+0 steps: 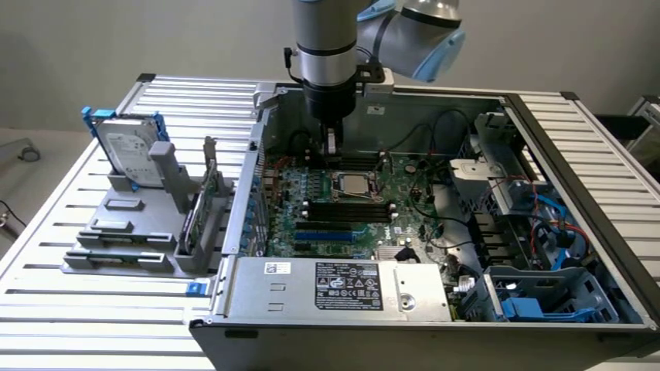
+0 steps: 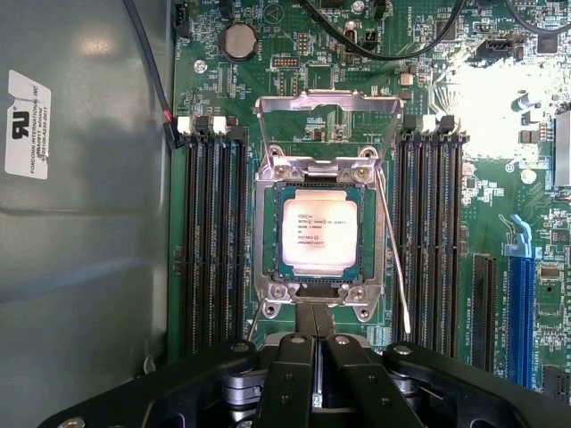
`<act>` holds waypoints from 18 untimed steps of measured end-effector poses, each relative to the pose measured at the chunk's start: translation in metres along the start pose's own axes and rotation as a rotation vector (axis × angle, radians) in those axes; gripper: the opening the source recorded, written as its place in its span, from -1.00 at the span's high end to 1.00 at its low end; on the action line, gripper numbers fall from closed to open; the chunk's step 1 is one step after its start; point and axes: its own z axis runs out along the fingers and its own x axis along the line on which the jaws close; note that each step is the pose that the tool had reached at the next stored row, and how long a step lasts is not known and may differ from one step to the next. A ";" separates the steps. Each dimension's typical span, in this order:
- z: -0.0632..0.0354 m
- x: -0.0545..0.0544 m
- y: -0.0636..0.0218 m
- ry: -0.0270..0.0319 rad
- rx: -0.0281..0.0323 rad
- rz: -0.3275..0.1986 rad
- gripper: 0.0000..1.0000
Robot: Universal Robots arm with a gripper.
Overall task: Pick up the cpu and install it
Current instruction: 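Close the cpu cover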
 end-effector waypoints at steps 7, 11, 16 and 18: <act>-0.0021 0.000 0.0034 0.0001 0.0082 0.000 0.79; -0.0126 -0.001 0.0135 0.0004 0.0251 0.001 0.79; -0.0313 -0.007 0.0298 0.0005 0.0384 0.002 0.79; -0.0355 -0.009 0.0380 0.0003 0.0448 0.002 0.79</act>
